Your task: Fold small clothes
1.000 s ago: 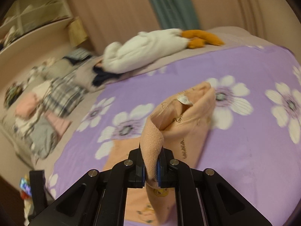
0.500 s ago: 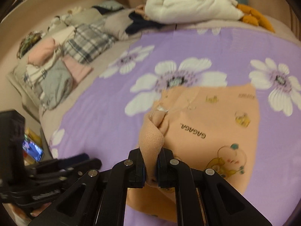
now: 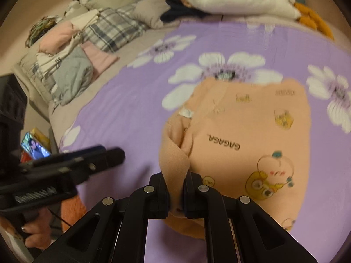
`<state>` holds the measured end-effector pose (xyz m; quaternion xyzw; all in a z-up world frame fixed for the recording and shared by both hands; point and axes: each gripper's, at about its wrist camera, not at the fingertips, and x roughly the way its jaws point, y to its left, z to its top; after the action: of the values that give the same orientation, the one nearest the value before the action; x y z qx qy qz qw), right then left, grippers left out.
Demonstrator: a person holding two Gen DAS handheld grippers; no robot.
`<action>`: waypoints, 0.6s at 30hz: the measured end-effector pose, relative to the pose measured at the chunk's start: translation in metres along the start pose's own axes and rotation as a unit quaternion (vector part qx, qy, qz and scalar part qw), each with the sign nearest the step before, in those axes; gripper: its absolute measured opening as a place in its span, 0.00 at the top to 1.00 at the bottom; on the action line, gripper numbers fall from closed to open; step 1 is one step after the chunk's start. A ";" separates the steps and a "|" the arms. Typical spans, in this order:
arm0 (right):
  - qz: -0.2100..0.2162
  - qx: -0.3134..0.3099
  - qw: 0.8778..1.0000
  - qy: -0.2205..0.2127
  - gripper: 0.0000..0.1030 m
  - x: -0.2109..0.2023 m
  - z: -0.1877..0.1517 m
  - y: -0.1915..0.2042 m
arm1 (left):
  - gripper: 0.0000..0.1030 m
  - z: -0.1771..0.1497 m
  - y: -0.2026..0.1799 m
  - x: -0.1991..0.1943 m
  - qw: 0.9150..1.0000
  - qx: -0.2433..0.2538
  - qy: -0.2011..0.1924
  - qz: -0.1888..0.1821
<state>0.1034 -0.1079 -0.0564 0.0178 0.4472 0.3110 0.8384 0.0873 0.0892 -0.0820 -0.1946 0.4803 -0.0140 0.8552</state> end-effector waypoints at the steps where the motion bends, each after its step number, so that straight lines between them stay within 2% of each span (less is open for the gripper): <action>1: -0.002 0.002 1.000 -0.002 0.90 -0.002 0.000 0.000 | 0.45 0.001 -0.001 0.000 1.000 0.001 -0.001 0.000; 2: 0.002 0.005 1.000 -0.006 0.89 -0.007 0.000 -0.001 | 0.44 0.001 -0.002 0.000 1.000 0.003 -0.002 -0.001; 3: 0.009 0.005 1.000 -0.007 0.83 -0.010 0.000 -0.001 | 0.42 0.002 -0.003 0.000 1.000 0.005 -0.003 0.000; 4: 0.018 0.005 1.000 -0.006 0.77 -0.013 0.000 -0.001 | 0.36 0.003 -0.004 0.000 1.000 0.007 -0.003 0.001; 5: 0.025 0.008 1.000 -0.005 0.58 -0.017 -0.001 -0.003 | 0.31 0.003 -0.005 -0.001 1.000 0.008 -0.005 0.001; 6: 0.027 0.010 1.000 -0.009 0.44 -0.022 -0.003 -0.004 | 0.30 0.005 -0.006 -0.001 1.000 0.008 -0.007 -0.002; 10: 0.022 0.027 0.999 -0.029 0.41 -0.045 -0.007 -0.019 | 0.22 0.010 -0.014 -0.003 1.000 0.016 -0.009 -0.012; 13: 0.006 0.053 0.998 -0.041 0.34 -0.057 -0.008 -0.038 | 0.17 0.016 -0.024 -0.001 0.999 0.026 -0.011 -0.022; 18: -0.035 0.107 0.992 -0.054 0.30 -0.070 -0.011 -0.081 | 0.15 0.026 -0.043 0.012 0.998 0.049 0.006 -0.048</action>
<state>0.1078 -0.2132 -0.0361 0.1081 0.4318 0.2303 0.8653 0.1219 0.0551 -0.0647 -0.1750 0.4745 -0.0796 0.8590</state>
